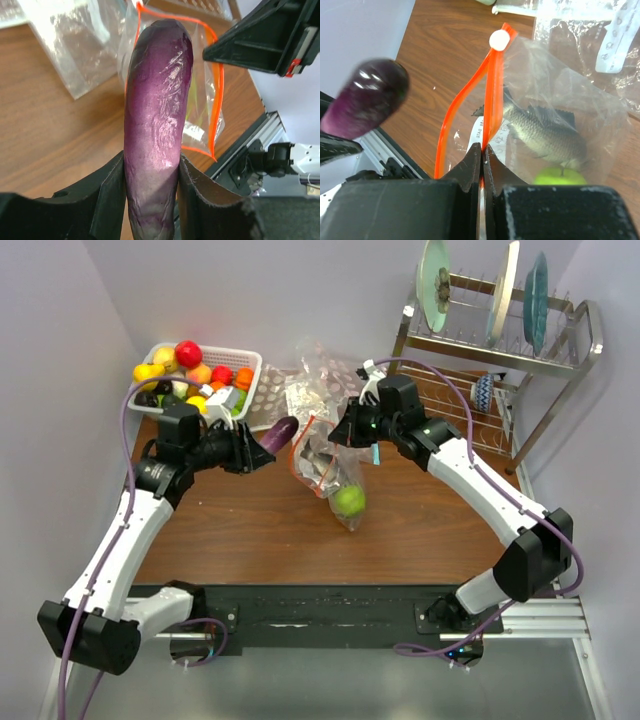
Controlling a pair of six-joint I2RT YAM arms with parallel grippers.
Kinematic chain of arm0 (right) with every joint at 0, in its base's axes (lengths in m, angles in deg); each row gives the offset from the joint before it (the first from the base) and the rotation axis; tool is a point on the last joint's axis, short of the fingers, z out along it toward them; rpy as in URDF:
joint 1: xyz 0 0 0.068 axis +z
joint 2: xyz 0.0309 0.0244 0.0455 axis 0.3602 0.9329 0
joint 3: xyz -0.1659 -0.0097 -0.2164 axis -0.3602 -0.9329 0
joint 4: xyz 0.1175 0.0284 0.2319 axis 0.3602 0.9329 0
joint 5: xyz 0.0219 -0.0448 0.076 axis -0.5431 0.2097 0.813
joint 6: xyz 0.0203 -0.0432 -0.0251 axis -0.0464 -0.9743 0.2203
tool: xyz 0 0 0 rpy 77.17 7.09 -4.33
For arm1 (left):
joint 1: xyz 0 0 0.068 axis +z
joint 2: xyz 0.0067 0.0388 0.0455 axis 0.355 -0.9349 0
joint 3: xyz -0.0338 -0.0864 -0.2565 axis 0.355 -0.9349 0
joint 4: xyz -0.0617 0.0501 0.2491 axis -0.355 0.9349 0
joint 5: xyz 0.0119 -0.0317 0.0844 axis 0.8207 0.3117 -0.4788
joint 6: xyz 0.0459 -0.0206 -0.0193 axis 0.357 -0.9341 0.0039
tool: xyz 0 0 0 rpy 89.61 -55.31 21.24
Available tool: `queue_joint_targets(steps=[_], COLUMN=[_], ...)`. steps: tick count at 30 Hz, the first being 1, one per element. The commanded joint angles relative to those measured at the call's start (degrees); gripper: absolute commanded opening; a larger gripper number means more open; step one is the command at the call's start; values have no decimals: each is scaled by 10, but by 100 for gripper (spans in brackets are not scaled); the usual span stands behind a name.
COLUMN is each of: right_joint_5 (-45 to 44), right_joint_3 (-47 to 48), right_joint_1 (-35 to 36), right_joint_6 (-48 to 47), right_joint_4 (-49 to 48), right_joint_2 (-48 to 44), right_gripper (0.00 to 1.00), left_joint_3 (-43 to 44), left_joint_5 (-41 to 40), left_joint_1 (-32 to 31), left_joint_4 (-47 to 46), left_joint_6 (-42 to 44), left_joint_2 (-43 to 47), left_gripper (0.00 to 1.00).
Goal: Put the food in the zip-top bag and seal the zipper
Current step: Place the fake vegetable in the zipper food storage bag.
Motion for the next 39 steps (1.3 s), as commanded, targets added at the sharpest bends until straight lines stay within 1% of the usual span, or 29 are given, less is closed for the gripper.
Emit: queue_joint_targets(steps=[1, 7, 10, 13, 17, 19, 22, 25, 26, 27, 29, 30, 31, 32, 34, 39], right_joint_5=[21, 30, 30, 32, 31, 30, 29, 29, 28, 26, 26, 25, 24, 24, 21, 12], right_joint_3=[16, 16, 17, 19, 23, 25, 27, 28, 27, 27, 24, 24, 24, 24, 23, 18], right_joint_1=[-2, -2, -2, -2, -3, -2, -3, -2, -2, -3, -2, -3, -3, -3, -3, -3], right_joint_6=[-2, -1, -3, -2, -4, -5, -6, -8, -7, -7, -6, -6, -5, -5, -6, -7], right_joint_4=[-4, -4, -4, -4, 0, 0, 1, 1, 1, 1, 0, -2, -2, -2, -2, -1], right_joint_2=[6, 12, 15, 16, 16, 15, 14, 13, 13, 12, 13, 12, 12, 10, 9, 5], right_gripper=[0, 0, 0, 0, 0, 0, 0, 0, 0, 0, 0, 0, 0, 0, 0, 0], left_joint_3=[29, 58, 95, 142, 217, 249, 290, 322, 328, 335, 346, 347, 350, 350, 350, 364], left_joint_5=[16, 15, -2, -28, -82, -111, -144, -163, -166, -170, -175, -174, -171, -171, -166, -170], left_joint_1=[-8, -34, -60, -86, -115, -128, -144, -161, -171, -175, -184, -186, -187, -188, -187, -181], left_joint_4=[45, 39, 70, 119, 185, 203, 231, 241, 240, 239, 233, 230, 227, 221, 214, 212], left_joint_6=[32, 37, 55, 80, 104, 108, 112, 106, 102, 99, 92, 91, 88, 86, 82, 84], left_joint_2=[-13, -60, -103, -152, -207, -237, -277, -310, -322, -329, -336, -338, -339, -337, -333, -311], left_gripper=[26, 26, 26, 27, 32, 34, 35, 38, 39, 49, 62, 73, 78, 86, 89, 89])
